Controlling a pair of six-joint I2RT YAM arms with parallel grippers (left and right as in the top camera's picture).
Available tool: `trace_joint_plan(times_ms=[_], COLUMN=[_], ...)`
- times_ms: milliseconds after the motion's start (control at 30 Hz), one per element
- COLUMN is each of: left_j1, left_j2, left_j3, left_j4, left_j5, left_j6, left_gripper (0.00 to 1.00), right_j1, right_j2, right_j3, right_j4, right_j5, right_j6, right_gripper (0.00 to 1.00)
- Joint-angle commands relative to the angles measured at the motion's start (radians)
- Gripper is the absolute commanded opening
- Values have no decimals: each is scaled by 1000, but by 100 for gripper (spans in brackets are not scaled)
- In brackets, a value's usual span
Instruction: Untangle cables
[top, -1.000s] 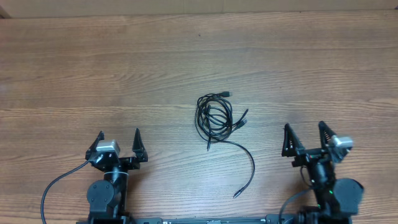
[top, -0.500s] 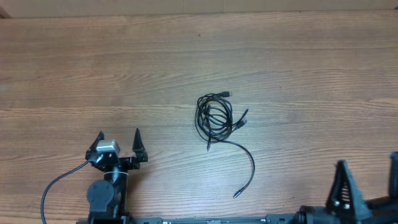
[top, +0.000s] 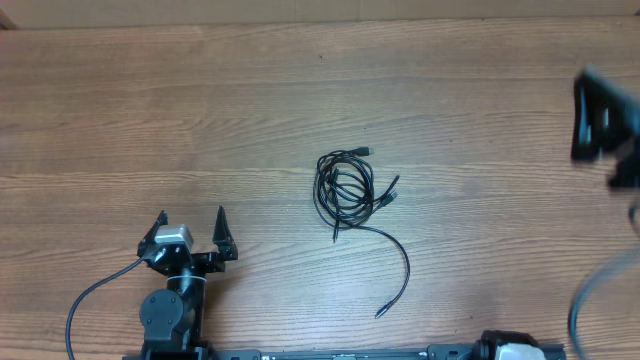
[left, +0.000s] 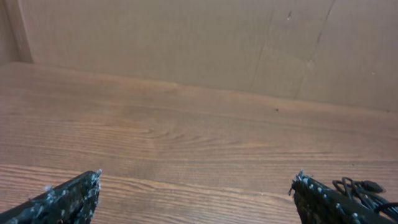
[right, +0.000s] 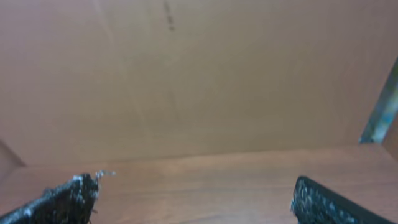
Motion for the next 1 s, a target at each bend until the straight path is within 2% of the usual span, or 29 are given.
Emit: trace_joint_plan(times_ms=[0,167,300,867,967], left_j1=[-2,-2,-2,-2,-2], left_j2=[-10,-10,-10,-10,-10], left_j3=[-4,-4,-4,-4,-3], left_j4=[1,1,1,17,66], left_j5=[9,8,8,-10,-9], left_j6=[19,19,19,19,-34], left_gripper=[100,99,99,99,100], right_j1=[-1,-1,-1,-1,-1], right_j2=[218,452,547,547,547], right_j3=[170,215,215,216,215], right_j4=[-131,-314,-340,-339,-366], right_j5=[45,44,37,33,33], right_j6=[-41,-41,-41,-40,-40], right_gripper=[100,100,100,100,100])
